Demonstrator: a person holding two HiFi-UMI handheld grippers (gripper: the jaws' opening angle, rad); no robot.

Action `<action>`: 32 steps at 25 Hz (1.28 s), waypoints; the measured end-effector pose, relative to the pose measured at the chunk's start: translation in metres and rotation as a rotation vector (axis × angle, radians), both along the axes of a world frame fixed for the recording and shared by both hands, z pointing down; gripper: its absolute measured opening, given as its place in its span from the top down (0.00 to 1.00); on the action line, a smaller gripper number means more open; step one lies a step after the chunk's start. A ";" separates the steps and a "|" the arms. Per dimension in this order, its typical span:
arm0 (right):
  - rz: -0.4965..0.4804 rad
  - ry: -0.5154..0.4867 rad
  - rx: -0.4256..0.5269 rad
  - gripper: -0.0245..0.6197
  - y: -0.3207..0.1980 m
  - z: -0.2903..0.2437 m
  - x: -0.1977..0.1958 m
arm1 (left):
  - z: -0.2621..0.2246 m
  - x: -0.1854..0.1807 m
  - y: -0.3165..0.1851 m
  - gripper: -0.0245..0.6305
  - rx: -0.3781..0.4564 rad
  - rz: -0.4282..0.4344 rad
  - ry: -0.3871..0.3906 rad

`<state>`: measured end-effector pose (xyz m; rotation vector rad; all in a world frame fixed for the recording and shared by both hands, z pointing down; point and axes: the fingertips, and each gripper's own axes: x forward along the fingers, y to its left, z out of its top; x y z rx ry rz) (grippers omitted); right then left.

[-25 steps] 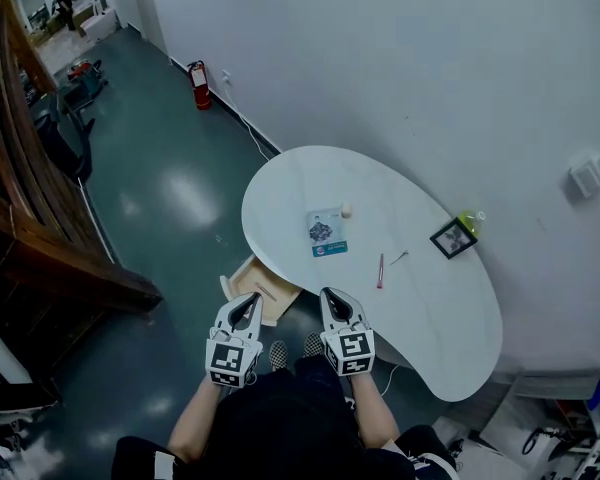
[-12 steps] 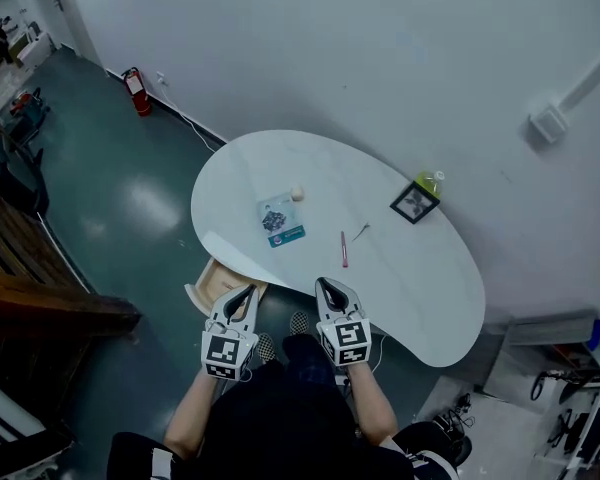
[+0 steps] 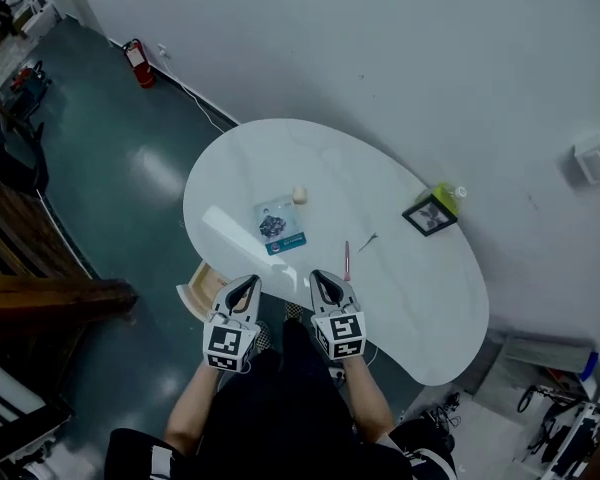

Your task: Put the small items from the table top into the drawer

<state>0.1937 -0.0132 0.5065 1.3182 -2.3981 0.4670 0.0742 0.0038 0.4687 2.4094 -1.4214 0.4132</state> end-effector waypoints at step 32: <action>-0.253 -0.019 -0.350 0.55 -0.153 0.145 -0.052 | 0.083 -0.022 -0.099 0.93 -0.183 -0.250 -0.008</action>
